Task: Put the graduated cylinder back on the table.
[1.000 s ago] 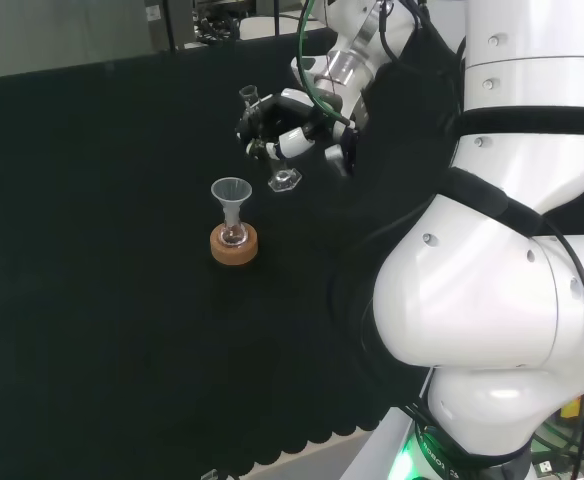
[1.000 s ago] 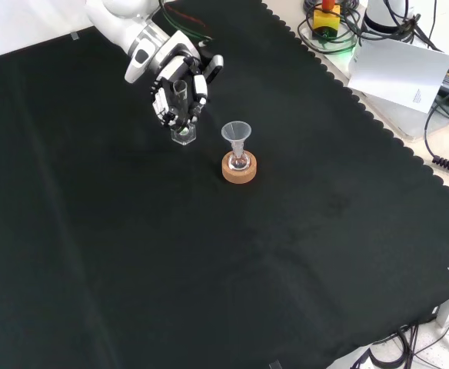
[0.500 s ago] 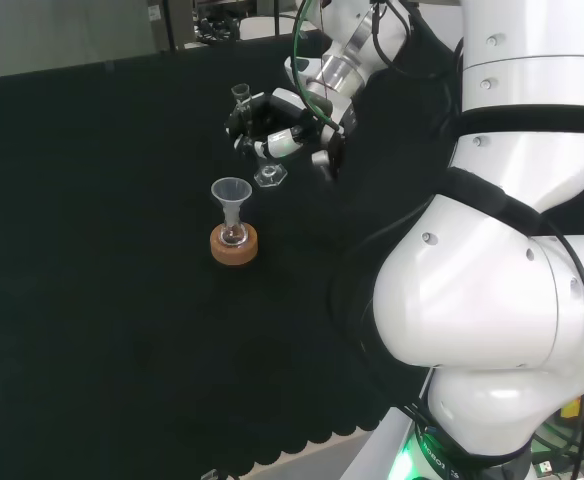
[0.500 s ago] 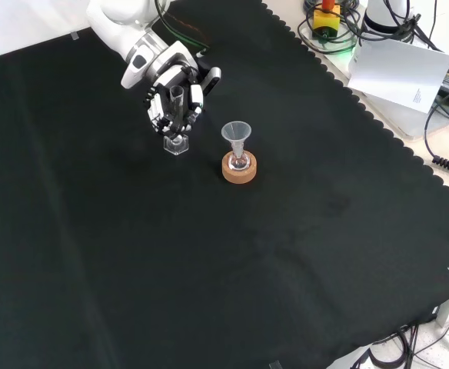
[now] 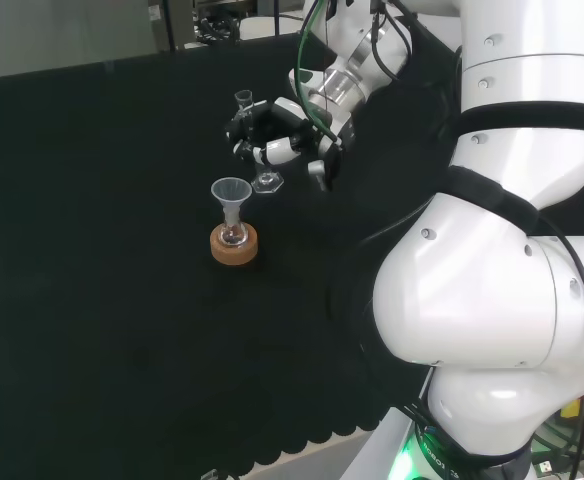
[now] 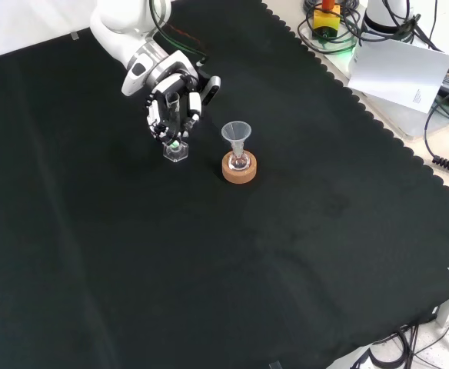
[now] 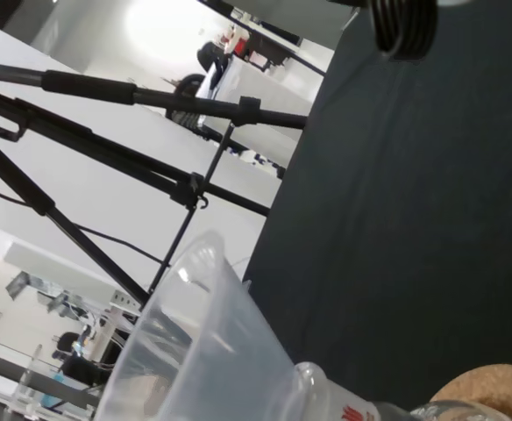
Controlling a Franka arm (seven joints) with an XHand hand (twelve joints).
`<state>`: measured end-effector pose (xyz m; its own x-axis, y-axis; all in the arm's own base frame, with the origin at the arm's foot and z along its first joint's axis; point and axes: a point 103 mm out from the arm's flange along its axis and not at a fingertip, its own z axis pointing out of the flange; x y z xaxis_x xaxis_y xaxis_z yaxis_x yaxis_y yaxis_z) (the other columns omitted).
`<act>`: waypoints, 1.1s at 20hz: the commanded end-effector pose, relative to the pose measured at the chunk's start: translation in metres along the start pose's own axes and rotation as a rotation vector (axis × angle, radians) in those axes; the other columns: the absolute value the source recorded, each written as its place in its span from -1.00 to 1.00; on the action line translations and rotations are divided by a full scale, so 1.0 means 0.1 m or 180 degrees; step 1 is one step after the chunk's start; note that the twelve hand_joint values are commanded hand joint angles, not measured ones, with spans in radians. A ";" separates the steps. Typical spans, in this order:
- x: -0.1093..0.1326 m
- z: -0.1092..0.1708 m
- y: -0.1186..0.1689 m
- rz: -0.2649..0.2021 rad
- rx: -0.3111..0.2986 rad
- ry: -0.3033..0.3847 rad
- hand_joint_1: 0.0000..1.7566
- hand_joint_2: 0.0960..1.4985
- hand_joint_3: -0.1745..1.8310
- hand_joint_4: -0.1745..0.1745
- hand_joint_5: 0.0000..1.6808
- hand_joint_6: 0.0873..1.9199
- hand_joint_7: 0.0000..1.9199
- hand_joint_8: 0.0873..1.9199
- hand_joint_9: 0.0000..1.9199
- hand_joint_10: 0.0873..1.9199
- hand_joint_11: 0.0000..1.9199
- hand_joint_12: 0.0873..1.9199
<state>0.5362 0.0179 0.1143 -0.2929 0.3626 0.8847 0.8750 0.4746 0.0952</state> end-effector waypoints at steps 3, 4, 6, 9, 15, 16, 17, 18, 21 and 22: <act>-0.02 0.05 0.06 -0.0041 -0.0028 0.0077 0.65 0.18 -0.12 -0.75 0.07 -0.15 -0.16 -0.26 0.13 -0.59 0.03 -0.16; -0.02 0.06 0.07 -0.0042 -0.0029 0.0071 0.65 0.18 -0.12 -0.75 0.07 -0.15 -0.16 -0.26 0.13 -0.59 0.03 -0.16; -0.03 0.07 0.08 -0.0041 -0.0036 0.0072 0.65 0.18 -0.12 -0.75 0.07 -0.15 -0.16 -0.26 0.13 -0.59 0.02 -0.16; -0.05 0.05 0.06 -0.0037 -0.0047 0.0077 0.65 0.18 -0.12 -0.76 0.07 -0.15 -0.16 -0.26 0.13 -0.59 0.02 -0.15; -0.07 0.07 0.08 -0.0029 -0.0052 0.0081 0.65 0.18 -0.12 -0.75 0.08 -0.15 -0.15 -0.26 0.14 -0.59 0.02 -0.15; -0.08 0.06 0.08 -0.0030 -0.0059 0.0088 0.65 0.18 -0.12 -0.75 0.08 -0.15 -0.15 -0.26 0.14 -0.59 0.02 -0.15; -0.08 0.06 0.08 -0.0031 -0.0056 0.0091 0.65 0.18 -0.12 -0.75 0.08 -0.15 -0.15 -0.26 0.14 -0.59 0.02 -0.15; -0.09 0.06 0.08 -0.0023 -0.0052 0.0097 0.65 0.18 -0.12 -0.75 0.07 -0.15 -0.15 -0.26 0.14 -0.60 0.02 -0.15; -0.10 0.07 0.08 -0.0009 -0.0056 0.0093 0.65 0.18 -0.12 -0.76 0.07 -0.15 -0.15 -0.26 0.14 -0.60 0.02 -0.15; -0.11 0.07 0.08 -0.0001 -0.0051 0.0088 0.65 0.18 -0.12 -0.76 0.07 -0.15 -0.15 -0.26 0.14 -0.60 0.02 -0.15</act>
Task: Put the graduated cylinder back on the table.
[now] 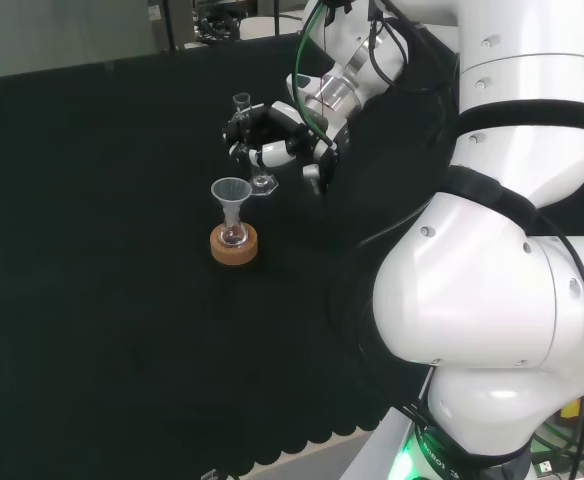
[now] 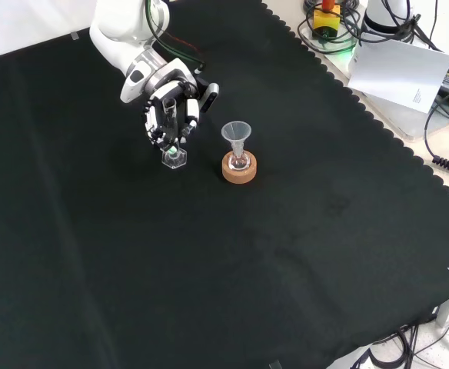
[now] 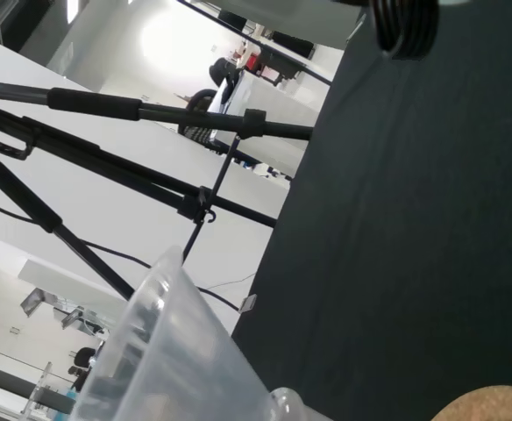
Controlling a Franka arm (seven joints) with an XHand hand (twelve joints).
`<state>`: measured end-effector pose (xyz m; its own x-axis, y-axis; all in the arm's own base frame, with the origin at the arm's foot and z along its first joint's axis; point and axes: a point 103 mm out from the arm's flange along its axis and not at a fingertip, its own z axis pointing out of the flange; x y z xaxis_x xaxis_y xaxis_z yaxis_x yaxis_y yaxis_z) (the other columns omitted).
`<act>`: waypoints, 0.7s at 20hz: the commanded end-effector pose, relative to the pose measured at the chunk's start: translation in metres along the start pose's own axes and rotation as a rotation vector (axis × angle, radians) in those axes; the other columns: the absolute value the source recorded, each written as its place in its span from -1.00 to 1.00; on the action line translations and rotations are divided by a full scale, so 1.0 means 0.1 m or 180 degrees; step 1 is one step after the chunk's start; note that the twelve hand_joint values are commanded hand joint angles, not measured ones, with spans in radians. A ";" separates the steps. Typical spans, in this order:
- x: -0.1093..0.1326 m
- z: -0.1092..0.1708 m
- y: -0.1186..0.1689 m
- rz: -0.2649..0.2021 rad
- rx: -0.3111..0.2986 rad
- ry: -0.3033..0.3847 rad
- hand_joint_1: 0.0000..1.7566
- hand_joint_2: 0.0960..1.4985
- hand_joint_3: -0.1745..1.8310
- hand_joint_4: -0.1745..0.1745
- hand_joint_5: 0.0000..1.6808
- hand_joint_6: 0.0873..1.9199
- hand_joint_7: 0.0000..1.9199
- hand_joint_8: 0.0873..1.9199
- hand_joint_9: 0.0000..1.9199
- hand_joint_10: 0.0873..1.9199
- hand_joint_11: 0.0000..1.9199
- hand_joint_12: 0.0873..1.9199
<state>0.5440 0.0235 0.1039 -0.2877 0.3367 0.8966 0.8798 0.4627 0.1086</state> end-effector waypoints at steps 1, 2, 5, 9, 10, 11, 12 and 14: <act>-0.02 0.01 0.00 0.0028 0.0005 -0.0006 0.65 0.18 -0.12 -0.76 0.07 -0.15 -0.15 -0.26 0.14 -0.60 0.02 -0.15; -0.03 0.01 0.00 0.0037 0.0001 -0.0001 0.65 0.18 -0.12 -0.76 0.07 -0.15 -0.15 -0.26 0.14 -0.60 0.02 -0.15; -0.04 0.01 -0.01 0.0049 -0.0018 0.0025 0.65 0.18 -0.12 -0.76 0.07 -0.15 -0.15 -0.26 0.14 -0.60 0.02 -0.15; -0.09 0.03 -0.03 0.0068 -0.0030 0.0044 0.65 0.18 -0.12 -0.75 0.07 -0.15 -0.15 -0.26 0.14 -0.60 0.02 -0.15; -0.10 0.03 -0.03 0.0069 -0.0029 0.0042 0.65 0.18 -0.12 -0.75 0.07 -0.15 -0.15 -0.26 0.14 -0.60 0.02 -0.15; -0.10 0.03 -0.04 0.0073 -0.0029 0.0040 0.65 0.18 -0.12 -0.75 0.07 -0.15 -0.15 -0.26 0.14 -0.60 0.01 -0.15; -0.11 0.03 -0.04 0.0075 -0.0029 0.0039 0.65 0.18 -0.12 -0.75 0.07 -0.15 -0.15 -0.26 0.14 -0.60 0.01 -0.15; -0.12 0.04 -0.04 0.0079 -0.0030 0.0039 0.65 0.18 -0.12 -0.75 0.07 -0.15 -0.15 -0.26 0.14 -0.60 0.01 -0.15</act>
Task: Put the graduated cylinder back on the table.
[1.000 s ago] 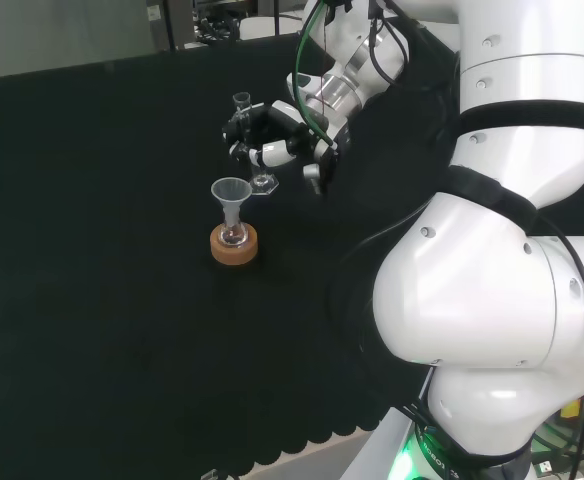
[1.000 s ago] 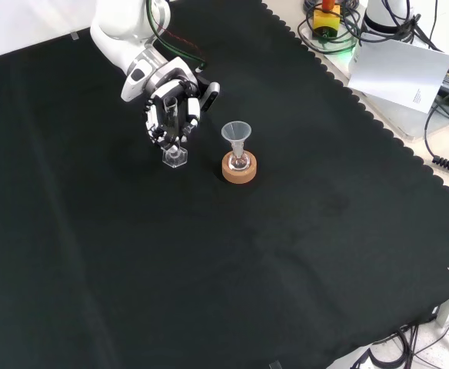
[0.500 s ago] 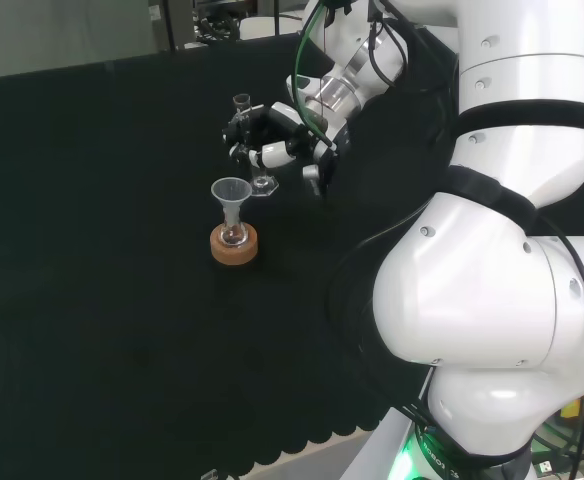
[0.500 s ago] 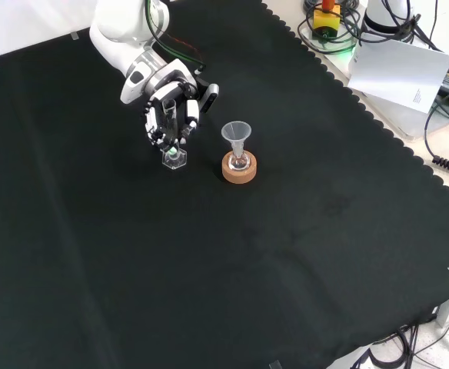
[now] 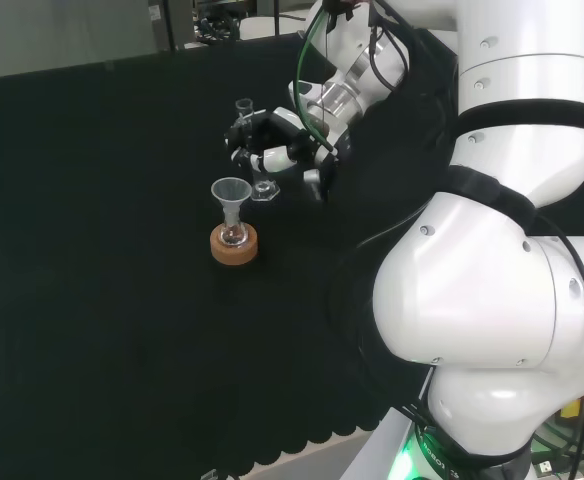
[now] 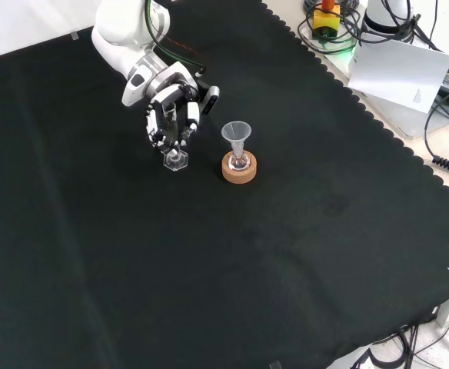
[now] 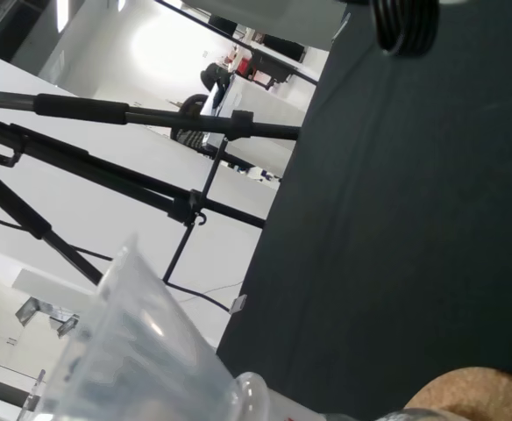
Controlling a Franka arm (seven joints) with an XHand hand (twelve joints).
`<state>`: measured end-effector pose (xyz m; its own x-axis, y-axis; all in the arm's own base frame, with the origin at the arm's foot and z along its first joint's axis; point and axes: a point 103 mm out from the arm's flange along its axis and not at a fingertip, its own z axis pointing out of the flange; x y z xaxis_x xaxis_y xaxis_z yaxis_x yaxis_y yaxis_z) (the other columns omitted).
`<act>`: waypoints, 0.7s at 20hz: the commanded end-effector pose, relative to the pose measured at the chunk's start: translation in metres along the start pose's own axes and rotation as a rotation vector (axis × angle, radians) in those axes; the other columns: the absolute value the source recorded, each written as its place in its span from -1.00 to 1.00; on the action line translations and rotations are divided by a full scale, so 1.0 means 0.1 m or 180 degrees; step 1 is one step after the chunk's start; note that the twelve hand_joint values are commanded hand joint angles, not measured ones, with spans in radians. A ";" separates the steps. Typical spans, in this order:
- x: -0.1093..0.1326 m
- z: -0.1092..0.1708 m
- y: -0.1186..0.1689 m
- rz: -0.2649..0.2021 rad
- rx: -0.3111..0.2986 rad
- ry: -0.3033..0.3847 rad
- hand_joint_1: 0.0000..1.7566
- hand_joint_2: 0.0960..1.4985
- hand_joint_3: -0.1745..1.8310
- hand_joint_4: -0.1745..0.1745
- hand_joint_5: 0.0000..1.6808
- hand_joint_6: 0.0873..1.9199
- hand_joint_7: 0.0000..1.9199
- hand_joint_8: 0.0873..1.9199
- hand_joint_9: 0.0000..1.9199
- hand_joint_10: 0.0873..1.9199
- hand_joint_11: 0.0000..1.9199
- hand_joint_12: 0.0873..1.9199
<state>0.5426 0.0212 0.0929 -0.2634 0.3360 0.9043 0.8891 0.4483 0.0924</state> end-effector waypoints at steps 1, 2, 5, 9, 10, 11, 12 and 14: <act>-0.02 0.00 -0.01 0.0009 -0.0011 0.0007 0.65 0.18 -0.12 -0.75 0.07 -0.15 -0.15 -0.26 0.14 -0.60 0.01 -0.15; -0.02 0.00 -0.01 0.0006 -0.0019 0.0005 0.65 0.18 -0.12 -0.75 0.07 -0.15 -0.15 -0.26 0.14 -0.60 0.01 -0.15; -0.03 0.01 -0.02 0.0019 -0.0048 0.0004 0.65 0.17 -0.12 -0.75 0.07 -0.15 -0.15 -0.26 0.14 -0.60 0.01 -0.15; -0.03 0.01 -0.03 0.0035 -0.0067 -0.0033 0.65 0.17 -0.12 -0.73 0.07 -0.15 -0.16 -0.27 0.12 -0.60 -0.01 -0.15; -0.04 0.02 -0.04 0.0035 -0.0063 -0.0048 0.65 0.16 -0.11 -0.71 0.07 -0.15 -0.17 -0.27 0.12 -0.60 -0.02 -0.14; -0.04 0.02 -0.05 0.0035 -0.0062 -0.0059 0.65 0.16 -0.11 -0.69 0.07 -0.15 -0.18 -0.27 0.11 -0.59 -0.03 -0.13; -0.06 0.02 -0.07 0.0036 -0.0051 -0.0066 0.65 0.15 -0.10 -0.69 0.06 -0.15 -0.18 -0.27 0.11 -0.59 -0.03 -0.12; -0.07 0.02 -0.09 0.0056 -0.0038 -0.0079 0.65 0.14 -0.09 -0.68 0.04 -0.14 -0.20 -0.26 0.09 -0.59 -0.05 -0.10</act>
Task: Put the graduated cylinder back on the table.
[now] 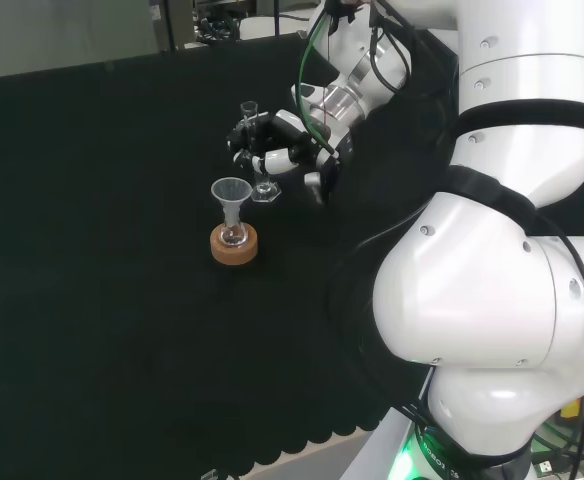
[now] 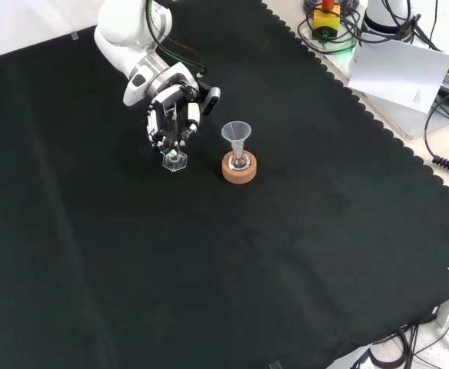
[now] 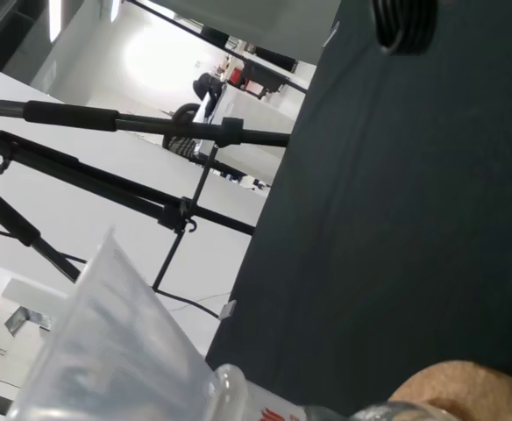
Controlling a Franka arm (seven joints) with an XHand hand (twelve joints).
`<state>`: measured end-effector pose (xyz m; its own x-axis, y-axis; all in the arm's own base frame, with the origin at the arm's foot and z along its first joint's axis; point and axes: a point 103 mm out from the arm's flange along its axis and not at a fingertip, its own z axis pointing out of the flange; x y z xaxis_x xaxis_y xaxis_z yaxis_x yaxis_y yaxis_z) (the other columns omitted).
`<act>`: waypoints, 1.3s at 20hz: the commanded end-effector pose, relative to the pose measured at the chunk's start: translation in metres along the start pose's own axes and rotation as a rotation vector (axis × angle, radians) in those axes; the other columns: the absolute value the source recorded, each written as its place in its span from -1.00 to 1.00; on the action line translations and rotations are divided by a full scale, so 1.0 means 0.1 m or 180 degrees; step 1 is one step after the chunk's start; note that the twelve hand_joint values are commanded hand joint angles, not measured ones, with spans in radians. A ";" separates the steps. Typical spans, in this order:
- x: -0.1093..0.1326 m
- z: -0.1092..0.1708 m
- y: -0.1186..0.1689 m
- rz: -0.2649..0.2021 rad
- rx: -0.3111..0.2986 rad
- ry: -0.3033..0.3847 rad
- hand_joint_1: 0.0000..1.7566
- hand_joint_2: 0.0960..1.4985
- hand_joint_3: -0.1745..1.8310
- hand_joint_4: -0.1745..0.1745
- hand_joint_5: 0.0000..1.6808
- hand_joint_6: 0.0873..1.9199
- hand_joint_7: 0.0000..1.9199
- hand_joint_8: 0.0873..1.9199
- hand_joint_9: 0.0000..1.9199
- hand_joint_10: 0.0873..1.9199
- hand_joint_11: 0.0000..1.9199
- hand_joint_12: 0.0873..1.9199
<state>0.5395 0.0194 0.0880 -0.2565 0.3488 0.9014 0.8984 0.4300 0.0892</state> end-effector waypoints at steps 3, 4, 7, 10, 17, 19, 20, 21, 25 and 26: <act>-0.05 -0.03 -0.08 0.0036 0.0012 -0.0023 0.61 0.08 -0.09 -0.68 -0.01 -0.15 -0.23 -0.26 0.07 -0.57 -0.06 -0.07; -0.06 -0.04 -0.09 0.0034 0.0007 -0.0017 0.60 0.06 -0.08 -0.68 -0.02 -0.16 -0.23 -0.27 0.06 -0.57 -0.06 -0.06; -0.04 -0.08 -0.10 0.0028 0.0000 -0.0007 0.52 -0.03 -0.05 -0.67 -0.05 -0.20 -0.24 -0.30 0.07 -0.60 -0.03 -0.05; -0.02 -0.12 -0.12 0.0030 -0.0006 -0.0054 0.44 -0.11 -0.04 -0.64 -0.07 -0.26 -0.28 -0.34 0.08 -0.66 -0.02 -0.03; 0.01 -0.16 -0.11 0.0018 -0.0012 -0.0151 0.34 -0.17 -0.07 -0.46 -0.08 -0.33 -0.32 -0.37 0.06 -0.74 -0.15 0.07; 0.03 -0.17 -0.10 0.0015 -0.0016 -0.0169 0.33 -0.18 -0.08 -0.44 -0.08 -0.34 -0.32 -0.37 0.05 -0.74 -0.17 0.09; 0.05 -0.18 -0.09 0.0012 -0.0020 -0.0175 0.33 -0.18 -0.08 -0.44 -0.08 -0.35 -0.32 -0.37 0.05 -0.74 -0.17 0.10; 0.03 -0.19 -0.10 0.0001 -0.0031 -0.0178 0.33 -0.18 -0.08 -0.43 -0.09 -0.35 -0.32 -0.37 0.04 -0.74 -0.18 0.10; 0.05 -0.23 -0.09 0.0019 -0.0048 -0.0211 0.31 -0.19 -0.09 -0.40 -0.09 -0.36 -0.34 -0.38 0.02 -0.74 -0.21 0.13; 0.05 -0.25 -0.08 0.0023 -0.0056 -0.0210 0.30 -0.20 -0.09 -0.39 -0.10 -0.36 -0.34 -0.38 0.02 -0.74 -0.22 0.13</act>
<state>0.5371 -0.0002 0.0989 -0.2746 0.3994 0.8747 0.9028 0.4203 0.0915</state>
